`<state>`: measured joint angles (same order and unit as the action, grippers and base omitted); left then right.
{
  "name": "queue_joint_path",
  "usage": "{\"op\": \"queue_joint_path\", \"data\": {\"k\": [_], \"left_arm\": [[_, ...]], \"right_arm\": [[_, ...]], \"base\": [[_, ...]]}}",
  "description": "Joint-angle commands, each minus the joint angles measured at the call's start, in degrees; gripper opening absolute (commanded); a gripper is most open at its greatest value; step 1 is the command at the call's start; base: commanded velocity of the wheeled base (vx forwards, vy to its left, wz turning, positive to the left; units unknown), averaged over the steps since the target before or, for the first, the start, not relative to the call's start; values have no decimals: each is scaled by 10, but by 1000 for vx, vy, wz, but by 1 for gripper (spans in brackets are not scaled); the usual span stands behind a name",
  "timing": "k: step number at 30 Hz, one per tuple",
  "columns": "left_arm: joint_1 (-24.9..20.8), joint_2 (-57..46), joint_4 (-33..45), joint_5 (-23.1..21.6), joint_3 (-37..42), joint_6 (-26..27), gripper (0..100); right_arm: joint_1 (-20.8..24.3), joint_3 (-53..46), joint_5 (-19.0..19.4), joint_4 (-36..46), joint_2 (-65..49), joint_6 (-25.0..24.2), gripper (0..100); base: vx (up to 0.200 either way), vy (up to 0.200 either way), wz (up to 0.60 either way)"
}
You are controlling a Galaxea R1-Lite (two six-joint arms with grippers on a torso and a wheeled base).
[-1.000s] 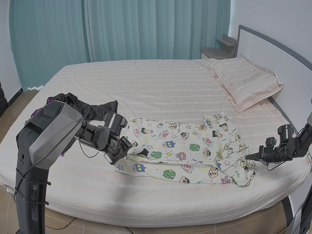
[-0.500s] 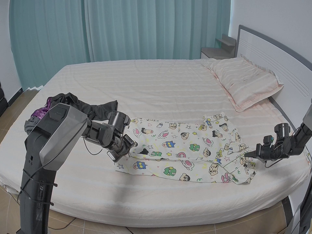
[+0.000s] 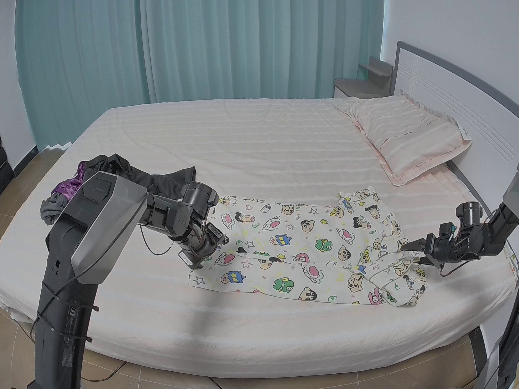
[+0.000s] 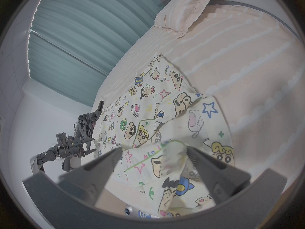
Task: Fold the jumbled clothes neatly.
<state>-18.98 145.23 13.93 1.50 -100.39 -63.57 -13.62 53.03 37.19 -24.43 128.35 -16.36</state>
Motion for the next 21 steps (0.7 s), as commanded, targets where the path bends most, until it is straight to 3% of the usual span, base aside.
{"op": "queue_joint_path", "data": {"k": [1, 4, 5, 10, 12, 17, 21], "left_arm": [[15, -20, 5, -3, 20, -9, 100], [24, -37, 3, -14, 41, -9, 100], [35, -65, -1, -42, 74, -9, 100], [80, -141, -22, -94, 158, -11, 100], [93, -175, -43, -114, 207, -14, 100], [104, -267, -124, -192, 348, -45, 100], [93, -320, -197, -210, 455, -66, 100]], "right_arm": [[-11, -33, -13, -1, -44, -21, 100], [-11, -45, -34, -1, -60, -47, 100], [-11, -64, -64, -3, -81, -85, 100], [14, -144, -97, -66, -150, -186, 100], [40, -176, -124, -100, -175, -247, 100], [150, -196, -258, -142, -181, -431, 100], [199, -206, -313, -150, -149, -464, 100]], "base": [[0, 0, 0], [0, 0, 0], [0, 0, 0], [0, 0, 0], [0, 0, 0], [0, 0, 0], [0, 0, 0]]}}
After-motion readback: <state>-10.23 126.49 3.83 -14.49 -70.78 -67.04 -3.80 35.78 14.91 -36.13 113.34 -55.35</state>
